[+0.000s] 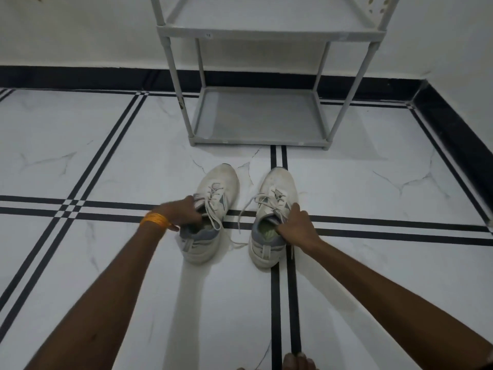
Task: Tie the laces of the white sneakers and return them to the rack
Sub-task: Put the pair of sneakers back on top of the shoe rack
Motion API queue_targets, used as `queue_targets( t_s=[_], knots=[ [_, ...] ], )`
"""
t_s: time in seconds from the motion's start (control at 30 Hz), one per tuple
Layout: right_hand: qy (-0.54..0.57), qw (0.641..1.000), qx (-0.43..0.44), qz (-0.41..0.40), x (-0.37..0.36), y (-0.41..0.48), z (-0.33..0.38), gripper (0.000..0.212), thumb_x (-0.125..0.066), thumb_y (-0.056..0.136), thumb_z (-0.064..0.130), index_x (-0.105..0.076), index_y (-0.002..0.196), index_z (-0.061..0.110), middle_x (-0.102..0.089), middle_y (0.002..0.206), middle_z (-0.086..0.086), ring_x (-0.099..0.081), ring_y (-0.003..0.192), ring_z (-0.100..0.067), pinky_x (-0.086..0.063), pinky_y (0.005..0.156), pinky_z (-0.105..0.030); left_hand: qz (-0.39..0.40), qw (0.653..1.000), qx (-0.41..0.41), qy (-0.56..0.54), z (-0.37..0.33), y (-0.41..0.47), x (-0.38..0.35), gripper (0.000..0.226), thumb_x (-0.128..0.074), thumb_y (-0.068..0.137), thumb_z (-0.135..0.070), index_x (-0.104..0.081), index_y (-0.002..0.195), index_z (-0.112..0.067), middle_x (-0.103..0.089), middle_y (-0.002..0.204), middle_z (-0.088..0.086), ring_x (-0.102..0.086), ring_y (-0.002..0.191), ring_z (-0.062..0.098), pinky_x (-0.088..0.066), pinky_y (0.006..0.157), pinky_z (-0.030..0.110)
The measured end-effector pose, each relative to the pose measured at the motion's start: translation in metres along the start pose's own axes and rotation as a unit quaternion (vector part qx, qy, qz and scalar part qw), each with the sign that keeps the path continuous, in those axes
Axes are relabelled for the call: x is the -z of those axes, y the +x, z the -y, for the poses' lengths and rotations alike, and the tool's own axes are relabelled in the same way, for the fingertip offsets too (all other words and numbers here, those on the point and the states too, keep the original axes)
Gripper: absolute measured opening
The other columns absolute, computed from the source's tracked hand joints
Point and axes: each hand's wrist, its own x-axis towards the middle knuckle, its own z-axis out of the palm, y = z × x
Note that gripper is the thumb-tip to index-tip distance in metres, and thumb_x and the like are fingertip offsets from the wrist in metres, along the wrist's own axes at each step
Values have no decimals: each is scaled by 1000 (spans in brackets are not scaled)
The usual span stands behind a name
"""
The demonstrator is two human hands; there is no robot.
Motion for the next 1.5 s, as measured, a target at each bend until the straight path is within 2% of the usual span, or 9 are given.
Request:
queue_targets(
  t_s=[0.1,0.23,0.33,0.47,0.6,0.93,1.2,1.33,1.5],
  knots=[
    [21,1000,6,-18,-5,6,4,54,-68,78,23,-47,122,1,-53,121,-19,-58,105,-35,-54,83,-41,-110,993,-35,8,3,9,-26,56,-60,79,-25,-43,129,-7,-64,118,23,-61,100,38,-49,81,37],
    [35,999,33,-25,-5,17,6,45,-65,71,30,-57,109,7,-59,109,-16,-61,91,-30,-51,72,-34,-127,988,-88,-28,-17,15,-43,45,-56,86,-18,-44,128,-6,-64,113,22,-59,93,34,-47,78,36],
    [52,997,48,-39,-6,26,2,40,-60,70,34,-60,103,12,-61,102,-13,-62,86,-27,-54,73,-36,-176,979,-96,-33,-33,19,-56,41,-57,84,-17,-47,122,-3,-65,112,23,-61,97,40,-45,76,35],
    [38,994,80,-68,9,24,11,30,-60,86,21,-59,114,11,-56,106,-11,-58,93,-27,-52,81,-39,-220,967,-112,-63,-49,13,-60,43,-52,82,-22,-48,120,-2,-67,108,23,-63,95,42,-50,79,40],
    [35,991,103,-77,56,8,38,33,-59,89,11,-56,122,11,-47,104,-7,-50,87,-19,-41,75,-28,-237,955,-132,-120,-71,-22,-33,43,-55,84,-19,-46,125,-8,-68,112,15,-65,96,36,-54,83,40],
    [64,988,101,-98,261,-94,207,42,-57,89,9,-54,130,13,-45,105,-7,-52,92,-21,-43,79,-30,-237,946,-175,-135,-168,-189,168,52,-49,78,-30,-45,127,-14,-68,115,10,-65,98,34,-54,88,46],
    [74,987,94,-106,441,-133,358,43,-58,87,8,-53,130,13,-50,114,-9,-57,102,-26,-51,85,-38,-240,945,-189,-118,-268,-296,362,54,-59,78,-16,-44,130,-16,-69,114,10,-67,97,35,-57,84,47],
    [64,988,91,-109,494,-104,406,42,-60,88,9,-53,130,11,-53,116,-12,-58,104,-28,-49,80,-34,-255,944,-185,-103,-307,-297,431,53,-63,80,-21,-47,131,-14,-72,104,11,-69,90,32,-59,80,42],
    [46,992,65,-100,501,-29,434,41,-59,89,8,-54,129,13,-56,116,-10,-60,103,-28,-44,76,-30,-254,944,-173,-116,-323,-235,462,52,-62,81,-23,-48,130,-14,-73,102,10,-70,89,32,-59,81,43]
  ],
)
